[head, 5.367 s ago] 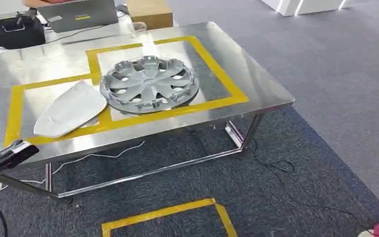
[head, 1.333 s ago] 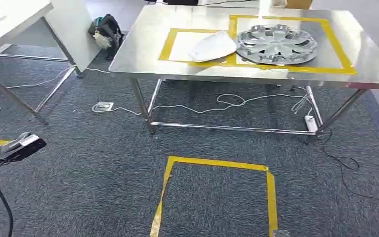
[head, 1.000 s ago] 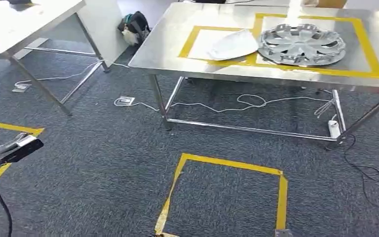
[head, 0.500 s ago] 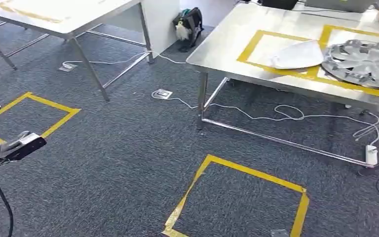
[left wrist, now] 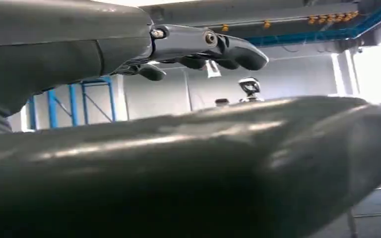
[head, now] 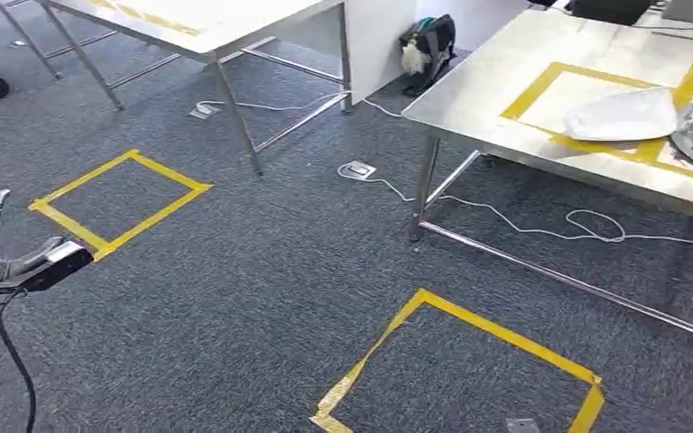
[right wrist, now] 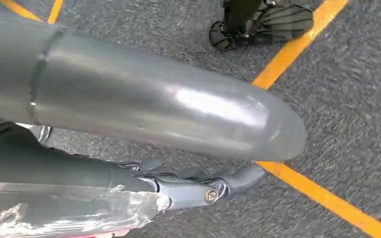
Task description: Take the parts from the cabinet and place them on the table.
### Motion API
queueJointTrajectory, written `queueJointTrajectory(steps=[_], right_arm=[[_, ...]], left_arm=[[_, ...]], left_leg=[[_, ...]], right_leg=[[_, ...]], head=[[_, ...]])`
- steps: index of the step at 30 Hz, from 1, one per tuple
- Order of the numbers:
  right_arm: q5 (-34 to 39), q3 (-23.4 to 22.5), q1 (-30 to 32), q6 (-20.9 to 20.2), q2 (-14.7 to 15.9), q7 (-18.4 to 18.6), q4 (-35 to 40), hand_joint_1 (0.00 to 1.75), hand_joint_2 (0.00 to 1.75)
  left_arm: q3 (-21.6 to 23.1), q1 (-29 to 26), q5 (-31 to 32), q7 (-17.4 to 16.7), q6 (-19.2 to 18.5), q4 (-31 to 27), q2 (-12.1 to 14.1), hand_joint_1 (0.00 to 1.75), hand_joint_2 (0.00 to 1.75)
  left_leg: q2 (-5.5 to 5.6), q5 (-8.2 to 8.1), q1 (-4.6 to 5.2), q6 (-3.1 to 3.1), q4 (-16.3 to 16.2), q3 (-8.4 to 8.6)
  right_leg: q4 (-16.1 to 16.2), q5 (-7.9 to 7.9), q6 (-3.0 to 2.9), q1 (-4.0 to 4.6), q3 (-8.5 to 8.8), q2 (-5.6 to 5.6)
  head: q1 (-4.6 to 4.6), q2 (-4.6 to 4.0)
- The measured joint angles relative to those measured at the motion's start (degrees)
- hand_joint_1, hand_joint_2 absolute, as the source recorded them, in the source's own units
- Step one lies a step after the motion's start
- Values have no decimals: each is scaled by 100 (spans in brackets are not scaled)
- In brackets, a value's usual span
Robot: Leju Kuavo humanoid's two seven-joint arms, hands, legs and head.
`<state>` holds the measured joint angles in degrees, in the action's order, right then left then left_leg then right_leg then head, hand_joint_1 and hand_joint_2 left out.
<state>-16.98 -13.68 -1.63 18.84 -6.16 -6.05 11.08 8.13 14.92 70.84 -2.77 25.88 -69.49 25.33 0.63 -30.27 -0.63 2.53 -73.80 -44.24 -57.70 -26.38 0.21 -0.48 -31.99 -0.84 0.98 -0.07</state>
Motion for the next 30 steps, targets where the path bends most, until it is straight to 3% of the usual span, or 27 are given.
queueJointTrajectory(steps=[1,2,3,4,5,6,7,10,11,12,13,14,15,16,17,19,20,21,23,25,26,27,28,30], right_arm=[[4,-9,7,0,0,-2,0,0,0],[11,-20,9,-2,0,-7,0,0,0],[15,-26,7,-2,0,-9,0,0,0],[15,-28,4,-2,0,-13,0,0,0],[15,-33,1,-2,2,-15,0,0,0],[13,-37,7,-2,2,-15,0,0,0],[11,-44,5,-2,2,-15,0,0,0],[0,-72,1,-2,2,-13,0,0,0],[-2,-76,-3,-2,4,-13,0,0,0],[-4,-79,-3,-2,2,-11,0,0,0],[-9,-79,2,-2,2,-11,0,0,0],[-11,-79,14,-2,2,-2,-2,0,0],[-20,-79,31,-2,2,2,-2,0,0],[-26,-81,45,-2,2,4,-2,0,0],[-37,-85,52,-2,4,4,-2,0,0],[-46,-85,49,-2,4,4,0,0,0],[-48,-85,47,-2,4,4,-2,0,0],[-51,-85,54,-4,2,4,-2,0,0],[-53,-85,45,-6,2,15,-2,0,0],[-61,-87,42,-8,2,20,-2,0,0],[-68,-89,33,-9,6,20,-2,0,0],[-74,-92,28,-9,13,17,0,0,0],[-90,-92,28,-13,13,17,0,0,0],[-112,-92,41,-17,13,24,0,0,0]], left_arm=[[20,-4,20,-7,0,13,-17,0,0],[40,-2,24,-11,0,24,-24,0,0],[53,-1,26,-11,2,26,-24,0,0],[53,2,26,-15,7,26,-17,0,0],[53,7,26,-24,9,26,-11,0,0],[59,46,27,-31,9,26,-9,0,0],[64,38,26,-35,15,26,-17,0,0],[64,-2,24,-55,13,33,15,0,0],[64,-2,24,-64,13,33,28,0,0],[61,19,24,-72,11,33,42,0,0],[64,27,18,-77,11,33,28,0,0],[68,22,18,-77,7,33,20,0,0],[75,10,13,-77,-2,33,13,0,0],[79,1,-4,-77,-11,35,13,0,0],[79,-1,-22,-77,-17,37,15,0,0],[79,1,-28,-77,-20,37,15,0,0],[79,1,-28,-77,-20,37,15,0,0],[79,6,-28,-77,-22,37,18,0,0],[77,10,-30,-77,-24,37,33,0,0],[70,-20,-44,-77,-22,37,50,0,0],[68,-49,-46,-77,-17,40,70,0,0],[59,-29,-61,-77,-17,42,101,0,0],[59,2,-83,-77,-15,46,98,0,0],[61,-43,-98,-75,-15,46,92,0,0]], left_leg=[[-1,48,-1,2,-56,-34],[-7,206,-2,-2,132,64],[-37,427,-1,-11,525,277],[-159,673,6,-25,1098,608],[-461,801,26,-46,1550,889],[-557,723,98,-65,1749,962],[-465,734,75,-128,1724,936],[-251,751,72,-223,1747,924],[-202,760,42,-254,1752,928],[-133,764,32,-284,1752,926],[-75,759,32,-310,1752,924],[-2,758,36,-319,1751,922],[80,756,43,-322,1750,922],[173,756,44,-322,1748,923],[256,758,42,-320,1746,924],[428,764,27,-307,1742,936],[494,761,15,-291,1734,934],[566,766,38,-250,1709,902],[702,814,3,-166,1727,844],[854,860,-28,-84,1760,827],[657,822,-25,-78,1721,802],[298,687,19,-49,1546,722],[120,447,15,-24,1132,516],[16,63,8,-4,204,75]], right_leg=[[-1,-6,-1,0,1,-85],[-1,-13,9,-1,5,-159],[-1,-20,19,-2,14,-228],[-1,-38,37,-2,37,-300],[-2,-58,68,28,64,-355],[-38,-104,111,77,49,-410],[-19,-110,124,92,81,-461],[19,-151,198,85,145,-678],[-81,-241,241,65,78,-404],[-388,-427,243,54,-56,-111],[-858,-651,244,53,-276,12],[-1368,-861,248,54,-522,64],[-1785,-987,246,54,-749,75],[-1929,-956,241,54,-863,79],[-1773,-789,232,53,-828,80],[-839,-235,204,36,-431,161],[-342,-5,208,8,-202,391],[-119,-61,203,-38,-101,736],[-96,-56,180,-16,-65,611],[-86,-29,104,-1,-51,475],[-44,1,57,-24,-40,399],[-27,10,40,-13,-27,332],[-26,6,2,6,-28,242],[-27,-7,-17,22,-31,72]], head=[[4,0],[4,0],[0,0],[4,0],[4,0],[26,0],[-7,0],[13,0],[-13,0],[-37,0],[-48,0],[-44,0],[-46,0],[-44,0],[-46,0],[-44,0],[-46,0],[-46,0],[-37,0],[-35,0],[-37,0],[13,0],[20,0],[24,0]])
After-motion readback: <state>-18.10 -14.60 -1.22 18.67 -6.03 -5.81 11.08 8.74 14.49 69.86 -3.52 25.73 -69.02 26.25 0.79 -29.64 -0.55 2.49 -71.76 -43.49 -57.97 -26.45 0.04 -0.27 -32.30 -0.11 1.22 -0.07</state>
